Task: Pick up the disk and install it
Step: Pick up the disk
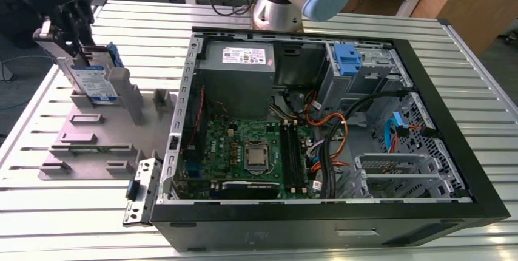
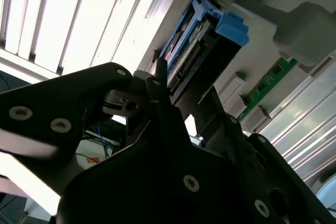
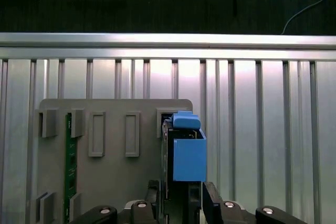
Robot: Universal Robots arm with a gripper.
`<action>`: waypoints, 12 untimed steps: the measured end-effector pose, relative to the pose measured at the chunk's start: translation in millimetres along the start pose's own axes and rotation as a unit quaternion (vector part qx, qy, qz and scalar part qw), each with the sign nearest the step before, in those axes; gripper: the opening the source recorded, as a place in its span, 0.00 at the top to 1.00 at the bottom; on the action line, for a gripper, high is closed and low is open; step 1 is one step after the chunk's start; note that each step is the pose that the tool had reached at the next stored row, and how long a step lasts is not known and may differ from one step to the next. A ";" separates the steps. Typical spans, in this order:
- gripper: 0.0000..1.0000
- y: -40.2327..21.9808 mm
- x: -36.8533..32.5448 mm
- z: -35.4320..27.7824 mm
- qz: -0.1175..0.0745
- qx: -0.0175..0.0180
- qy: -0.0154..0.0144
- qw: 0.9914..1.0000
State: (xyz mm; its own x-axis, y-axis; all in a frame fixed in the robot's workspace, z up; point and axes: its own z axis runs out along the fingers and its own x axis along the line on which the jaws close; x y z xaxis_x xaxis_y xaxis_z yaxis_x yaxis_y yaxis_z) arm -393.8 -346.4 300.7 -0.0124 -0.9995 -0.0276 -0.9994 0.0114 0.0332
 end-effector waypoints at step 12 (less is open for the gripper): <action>0.61 -0.4 0.0 -0.1 0.000 0.000 0.000 1.000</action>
State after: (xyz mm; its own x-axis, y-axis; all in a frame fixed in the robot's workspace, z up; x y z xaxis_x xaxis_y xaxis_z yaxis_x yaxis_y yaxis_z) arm -393.4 -346.3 300.7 -0.0124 -0.9995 -0.0276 -0.9994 0.0115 0.0332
